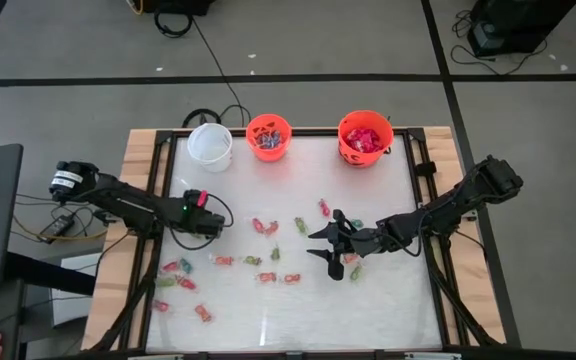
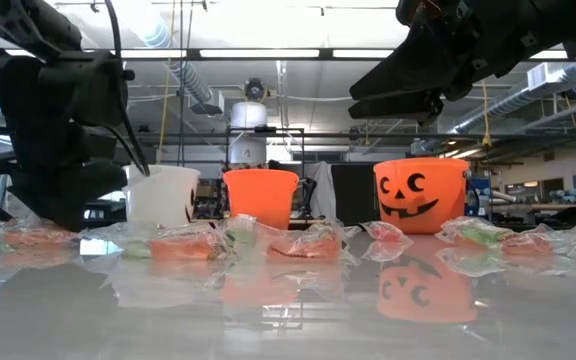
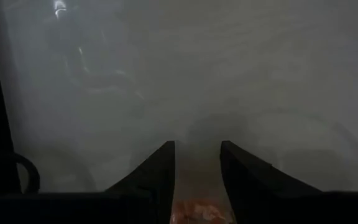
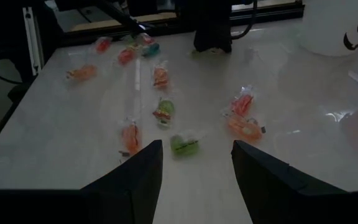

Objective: Sort candy by brand, put in halloween buckets
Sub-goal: Put the orange gummy into the white bucket

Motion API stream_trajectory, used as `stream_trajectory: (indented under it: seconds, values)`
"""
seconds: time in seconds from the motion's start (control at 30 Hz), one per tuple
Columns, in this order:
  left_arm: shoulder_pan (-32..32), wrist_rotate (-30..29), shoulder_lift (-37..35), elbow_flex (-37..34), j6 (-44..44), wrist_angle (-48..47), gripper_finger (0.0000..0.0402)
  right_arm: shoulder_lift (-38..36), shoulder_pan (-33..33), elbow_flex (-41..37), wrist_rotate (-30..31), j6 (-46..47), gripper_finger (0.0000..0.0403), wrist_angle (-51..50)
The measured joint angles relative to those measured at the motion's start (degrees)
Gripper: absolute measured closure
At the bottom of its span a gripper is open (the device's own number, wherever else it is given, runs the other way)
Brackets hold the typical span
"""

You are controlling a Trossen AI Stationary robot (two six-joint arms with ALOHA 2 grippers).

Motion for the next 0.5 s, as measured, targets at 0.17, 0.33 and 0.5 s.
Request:
stream_trajectory:
  seconds: [0.17, 0.33, 0.5]
  values:
    - [0.0, -0.6, 0.0, -0.2, 3.7, 3.1, 0.0269, 0.0, 0.0, 0.0, -0.1, 0.0, 0.0198, 0.0]
    - [-0.1, -1.5, 0.2, 0.4, 6.5, 7.8, 0.0269, 0.0, 0.0, 0.0, -1.1, 0.4, 0.0198, 0.0]
    - [-2.3, -0.8, 0.2, 4.2, 9.8, 14.2, 0.027, 0.0, 0.1, 0.0, -1.1, 1.4, 0.0198, -0.5]
